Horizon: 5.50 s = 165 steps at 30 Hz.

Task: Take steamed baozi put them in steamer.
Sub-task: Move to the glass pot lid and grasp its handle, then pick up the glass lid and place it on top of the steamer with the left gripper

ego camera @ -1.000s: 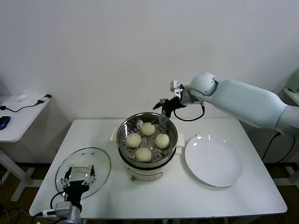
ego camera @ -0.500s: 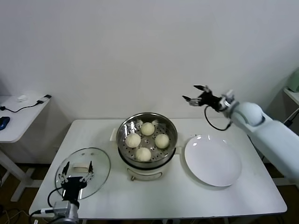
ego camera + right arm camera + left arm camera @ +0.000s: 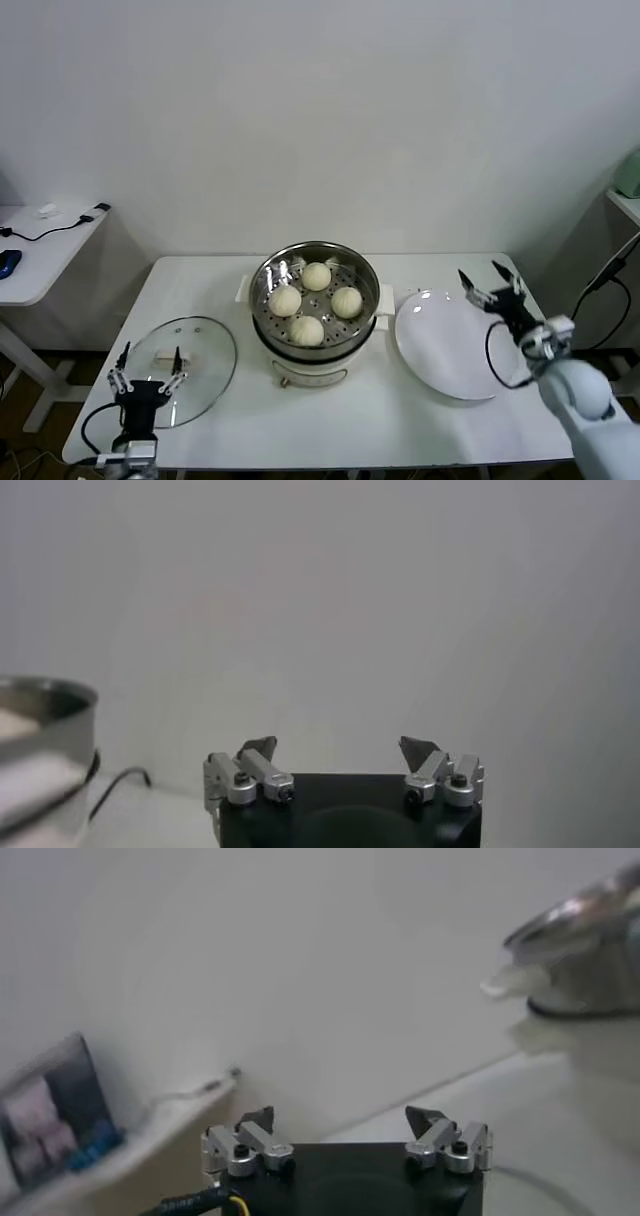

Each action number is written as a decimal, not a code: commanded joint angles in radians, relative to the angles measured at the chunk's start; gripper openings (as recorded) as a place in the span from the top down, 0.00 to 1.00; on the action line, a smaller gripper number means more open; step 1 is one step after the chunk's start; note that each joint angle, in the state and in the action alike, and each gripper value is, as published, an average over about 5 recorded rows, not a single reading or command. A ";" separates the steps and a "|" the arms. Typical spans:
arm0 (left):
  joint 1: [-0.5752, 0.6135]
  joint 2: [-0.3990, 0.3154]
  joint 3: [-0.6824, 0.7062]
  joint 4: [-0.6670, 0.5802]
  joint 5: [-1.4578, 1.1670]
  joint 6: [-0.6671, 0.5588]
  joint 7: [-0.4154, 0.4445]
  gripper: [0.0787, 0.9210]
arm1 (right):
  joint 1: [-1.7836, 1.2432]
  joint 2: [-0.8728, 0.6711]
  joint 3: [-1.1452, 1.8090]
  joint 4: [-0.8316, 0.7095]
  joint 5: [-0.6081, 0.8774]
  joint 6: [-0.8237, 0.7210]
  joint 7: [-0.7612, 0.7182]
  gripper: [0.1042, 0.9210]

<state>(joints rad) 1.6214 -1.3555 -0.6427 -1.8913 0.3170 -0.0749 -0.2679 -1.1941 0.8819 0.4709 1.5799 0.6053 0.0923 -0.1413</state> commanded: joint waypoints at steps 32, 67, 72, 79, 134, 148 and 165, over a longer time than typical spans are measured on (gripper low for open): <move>-0.270 0.110 0.015 0.501 0.902 0.010 -0.188 0.12 | -0.333 0.227 0.222 0.085 -0.100 0.089 0.030 0.12; -0.253 0.074 0.015 0.369 0.890 0.085 -0.097 0.93 | -0.344 0.260 0.225 0.084 -0.111 0.104 0.015 0.12; -0.215 0.122 -0.004 0.208 0.798 0.136 -0.017 0.93 | -0.350 0.261 0.232 0.098 -0.112 0.102 0.012 0.12; -0.184 0.202 -0.044 -0.039 0.700 0.314 0.196 0.93 | -0.356 0.264 0.241 0.113 -0.125 0.097 0.017 0.12; -0.573 -0.289 0.710 0.101 1.330 0.793 0.525 0.93 | -0.373 0.298 0.258 0.102 -0.209 0.111 0.053 0.12; -0.567 -0.268 0.672 0.166 1.346 0.778 0.451 0.93 | -0.376 0.298 0.268 0.102 -0.213 0.129 0.054 0.12; -0.559 -0.245 0.649 0.196 1.369 0.759 0.405 0.93 | -0.382 0.306 0.269 0.096 -0.231 0.154 0.043 0.12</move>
<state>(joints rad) 1.0545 -1.6081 0.0111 -1.7109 1.6758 0.6878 0.1549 -1.5749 1.1864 0.7401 1.6760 0.3814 0.2401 -0.0958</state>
